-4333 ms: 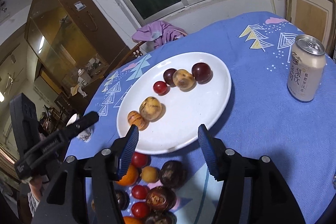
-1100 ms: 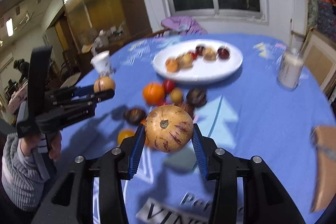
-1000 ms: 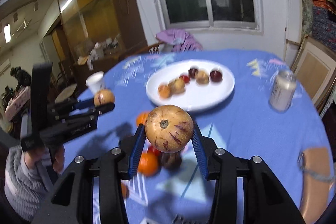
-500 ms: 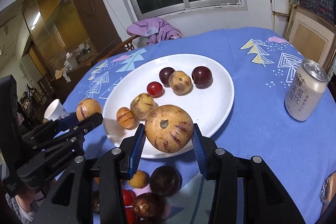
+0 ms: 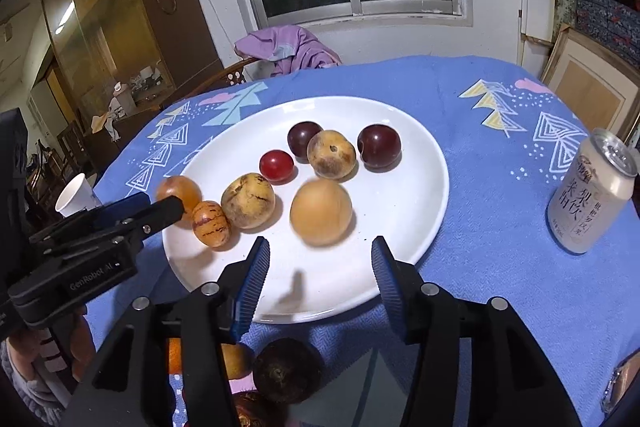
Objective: Organize fruits
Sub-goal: 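Carry the striped fruit onto the plate and open the left tool while the right tool releases its fruit there, then move both open tools back toward the fruit cluster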
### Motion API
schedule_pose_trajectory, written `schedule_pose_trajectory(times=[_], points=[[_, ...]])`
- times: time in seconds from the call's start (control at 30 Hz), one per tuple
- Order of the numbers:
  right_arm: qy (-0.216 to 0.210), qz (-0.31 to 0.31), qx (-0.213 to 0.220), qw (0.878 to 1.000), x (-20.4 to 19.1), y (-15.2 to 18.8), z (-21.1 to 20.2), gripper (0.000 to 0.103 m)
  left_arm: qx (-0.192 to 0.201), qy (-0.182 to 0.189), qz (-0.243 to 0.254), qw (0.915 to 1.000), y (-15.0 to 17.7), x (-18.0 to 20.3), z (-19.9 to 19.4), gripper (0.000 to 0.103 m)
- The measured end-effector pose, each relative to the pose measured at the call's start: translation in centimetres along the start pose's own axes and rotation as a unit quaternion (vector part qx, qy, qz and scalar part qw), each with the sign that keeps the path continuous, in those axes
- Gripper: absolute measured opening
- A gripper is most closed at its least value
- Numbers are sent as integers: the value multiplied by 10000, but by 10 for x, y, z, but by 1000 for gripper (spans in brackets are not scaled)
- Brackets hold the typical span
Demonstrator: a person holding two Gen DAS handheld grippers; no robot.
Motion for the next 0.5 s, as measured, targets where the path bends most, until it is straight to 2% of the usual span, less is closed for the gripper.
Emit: schedule_pose_trajectory(times=[0.17,0.23,0.3,0.4,0.5], points=[[-100,-108,182,9997,-8,-2,-26,54,185,-83,58,9998,-5,3,-21,58],[-132,-132,253,9995,-11,1,-38,55,223,-98,27,9997,-3,3,-34,64],[-164,-142,316,9993,-13,7,-50,57,277,-147,108,9995,0,6,-47,65],[-204,-177,431,9987,-17,16,-69,58,360,-205,254,9988,18,9,-70,71],[-329,-141,524,9980,-20,29,-88,60,322,-361,423,9979,50,5,-90,73]])
Point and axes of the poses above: each gripper's, at about its wrist camera, not at the fingertips, and z roughly the way its jaws point, x to its right, y to its underside, the point moved 2 cm from there along z, roughly the way its jaws point, and after that the axes turned 3 degrees about x, right-handed, at the moved point
